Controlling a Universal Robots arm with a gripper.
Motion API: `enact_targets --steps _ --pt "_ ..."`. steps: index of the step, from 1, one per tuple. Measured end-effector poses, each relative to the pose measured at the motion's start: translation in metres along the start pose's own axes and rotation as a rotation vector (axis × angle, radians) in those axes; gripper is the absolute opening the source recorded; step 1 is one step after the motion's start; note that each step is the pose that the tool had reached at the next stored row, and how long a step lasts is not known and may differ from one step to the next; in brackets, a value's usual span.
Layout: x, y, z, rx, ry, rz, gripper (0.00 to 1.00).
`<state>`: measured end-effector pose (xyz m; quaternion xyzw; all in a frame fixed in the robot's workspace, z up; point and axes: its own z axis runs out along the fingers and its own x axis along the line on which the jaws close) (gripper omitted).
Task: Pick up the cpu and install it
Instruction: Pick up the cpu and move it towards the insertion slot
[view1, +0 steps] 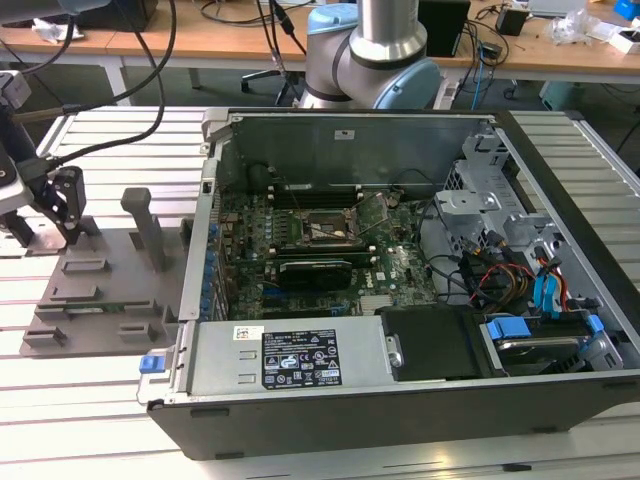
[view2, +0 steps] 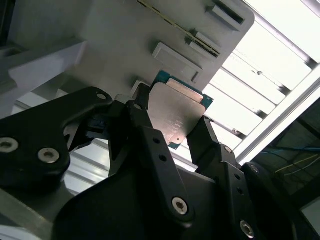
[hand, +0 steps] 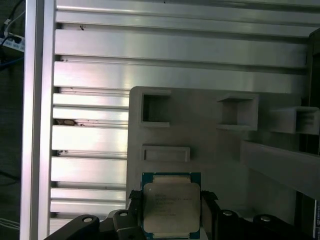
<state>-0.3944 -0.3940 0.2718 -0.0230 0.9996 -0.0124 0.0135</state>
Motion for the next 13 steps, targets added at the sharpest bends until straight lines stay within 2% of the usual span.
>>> enact_targets --steps 13 --pt "-0.0002 -0.0002 -0.0087 0.0 -0.0001 0.0 0.55"
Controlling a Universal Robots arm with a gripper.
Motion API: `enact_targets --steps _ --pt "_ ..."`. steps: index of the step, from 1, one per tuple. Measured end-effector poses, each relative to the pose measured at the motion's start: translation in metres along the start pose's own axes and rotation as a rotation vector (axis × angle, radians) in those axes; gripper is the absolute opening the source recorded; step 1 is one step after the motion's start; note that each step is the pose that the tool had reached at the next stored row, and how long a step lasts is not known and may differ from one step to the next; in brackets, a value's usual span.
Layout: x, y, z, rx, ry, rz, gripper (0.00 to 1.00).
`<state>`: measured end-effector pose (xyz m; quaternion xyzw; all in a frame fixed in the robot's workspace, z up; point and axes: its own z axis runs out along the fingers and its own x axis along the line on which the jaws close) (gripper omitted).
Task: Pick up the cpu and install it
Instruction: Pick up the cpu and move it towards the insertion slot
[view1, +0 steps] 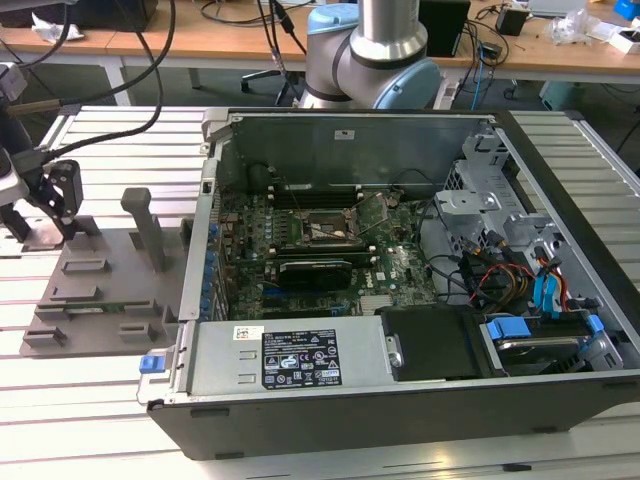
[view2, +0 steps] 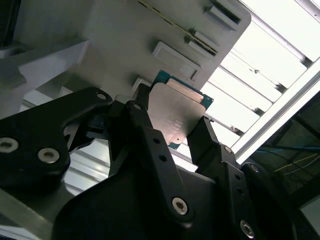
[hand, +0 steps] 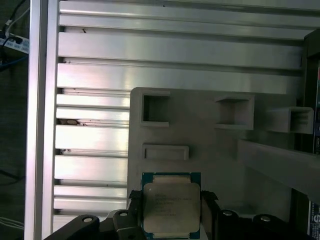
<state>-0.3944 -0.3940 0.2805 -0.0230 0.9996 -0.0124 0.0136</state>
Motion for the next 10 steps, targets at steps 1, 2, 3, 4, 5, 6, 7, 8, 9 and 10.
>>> enact_targets --steps 1,2,3,4,5,6,7,8,9,10 --pt "0.0 0.0 -0.0009 0.0 0.0001 0.0 0.55" --pt "0.0 -0.0001 -0.002 0.0 0.0 0.0 0.55" --pt "-0.0001 -0.0001 -0.0031 0.0001 0.0001 0.0 0.55" --pt "-0.0001 -0.0001 -0.0038 0.0001 0.0001 0.0 0.55" --pt "-0.0001 -0.0001 -0.0045 0.0 0.0 0.0 0.55" --pt "-0.0001 -0.0001 -0.0053 0.0 0.0001 0.0 0.55" --pt "-0.0002 -0.0002 -0.006 0.0001 0.0 0.0 0.55" --pt "-0.0002 -0.0002 -0.0068 0.0001 0.0001 0.0 0.55" --pt "-0.0002 -0.0002 -0.0075 0.0001 0.0 0.0 0.55" --pt "-0.0002 -0.0002 -0.0085 0.0001 0.0001 0.0 0.55"
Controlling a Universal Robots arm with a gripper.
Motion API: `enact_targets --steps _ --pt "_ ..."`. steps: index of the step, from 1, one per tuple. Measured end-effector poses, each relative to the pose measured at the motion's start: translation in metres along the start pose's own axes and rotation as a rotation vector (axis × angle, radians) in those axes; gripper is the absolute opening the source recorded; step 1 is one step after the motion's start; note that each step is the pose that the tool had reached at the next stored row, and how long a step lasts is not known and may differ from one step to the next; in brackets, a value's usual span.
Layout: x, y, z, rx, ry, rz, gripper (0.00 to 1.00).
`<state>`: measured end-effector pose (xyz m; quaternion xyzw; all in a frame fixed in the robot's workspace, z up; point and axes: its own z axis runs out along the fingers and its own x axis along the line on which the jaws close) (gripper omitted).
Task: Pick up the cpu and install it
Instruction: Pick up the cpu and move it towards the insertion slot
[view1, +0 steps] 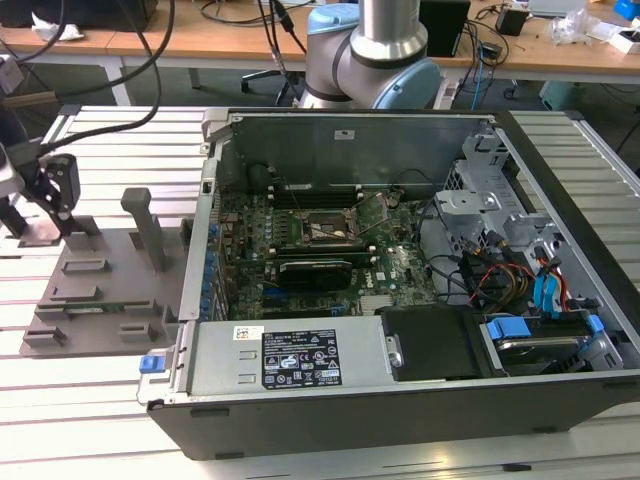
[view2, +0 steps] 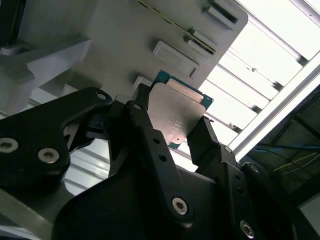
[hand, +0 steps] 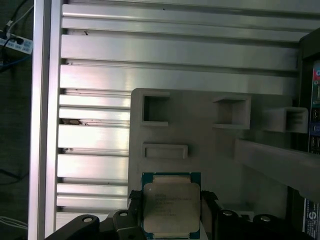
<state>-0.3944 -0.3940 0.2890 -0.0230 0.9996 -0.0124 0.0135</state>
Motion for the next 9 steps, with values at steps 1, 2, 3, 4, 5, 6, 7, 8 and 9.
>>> enact_targets --steps 1,2,3,4,5,6,7,8,9 --pt "0.0 0.0 -0.0006 -0.0001 -0.0001 0.0 0.55" --pt "0.0 0.0 -0.0013 0.0 0.0 0.0 0.55" --pt "-0.0001 -0.0001 -0.0029 -0.0001 -0.0001 0.0 0.55" --pt "-0.0001 -0.0001 -0.0038 0.0 0.0 0.0 0.55" --pt "-0.0001 -0.0001 -0.0046 0.0 -0.0001 0.0 0.55" --pt "-0.0001 -0.0002 -0.0057 0.0 0.0 0.0 0.55" --pt "-0.0001 -0.0002 -0.0064 0.0 0.0 0.0 0.55" --pt "-0.0002 -0.0002 -0.0078 0.0 0.0 0.0 0.55" --pt "-0.0002 -0.0002 -0.0084 0.0 0.0 0.0 0.55"
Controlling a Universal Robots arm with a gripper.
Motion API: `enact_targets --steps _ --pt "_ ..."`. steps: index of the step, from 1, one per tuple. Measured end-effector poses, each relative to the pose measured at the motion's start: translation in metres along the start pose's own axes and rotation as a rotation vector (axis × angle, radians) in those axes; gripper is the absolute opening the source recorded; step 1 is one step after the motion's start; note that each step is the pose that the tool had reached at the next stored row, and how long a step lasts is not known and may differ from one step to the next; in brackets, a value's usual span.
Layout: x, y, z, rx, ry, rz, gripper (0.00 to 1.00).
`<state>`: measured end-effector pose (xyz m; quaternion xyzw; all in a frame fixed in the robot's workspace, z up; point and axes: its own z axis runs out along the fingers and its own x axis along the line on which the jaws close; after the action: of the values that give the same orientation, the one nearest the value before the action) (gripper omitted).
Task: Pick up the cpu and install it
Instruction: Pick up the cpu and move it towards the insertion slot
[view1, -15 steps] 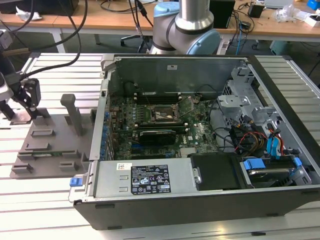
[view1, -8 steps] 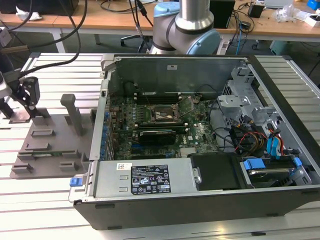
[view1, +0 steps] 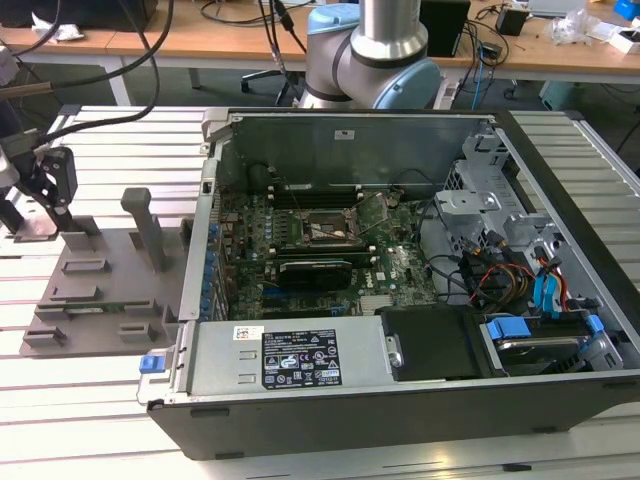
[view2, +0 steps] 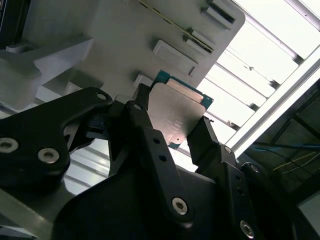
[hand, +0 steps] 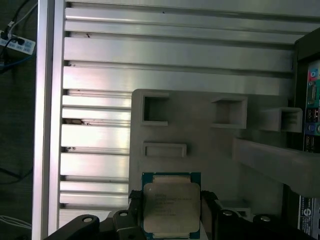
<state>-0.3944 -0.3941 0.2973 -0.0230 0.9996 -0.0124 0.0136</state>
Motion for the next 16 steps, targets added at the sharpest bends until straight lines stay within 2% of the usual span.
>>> enact_targets --steps 10,11,13,16 --pt "-0.0003 -0.0003 -0.0117 0.0 0.0 0.0 0.55" --pt "-0.0004 -0.0004 -0.0153 0.0 0.0 0.0 0.55" --pt "-0.0008 -0.0008 -0.0304 0.0 0.0 0.0 0.55" --pt "-0.0009 -0.0009 -0.0343 0.0 0.0001 0.0 0.55"
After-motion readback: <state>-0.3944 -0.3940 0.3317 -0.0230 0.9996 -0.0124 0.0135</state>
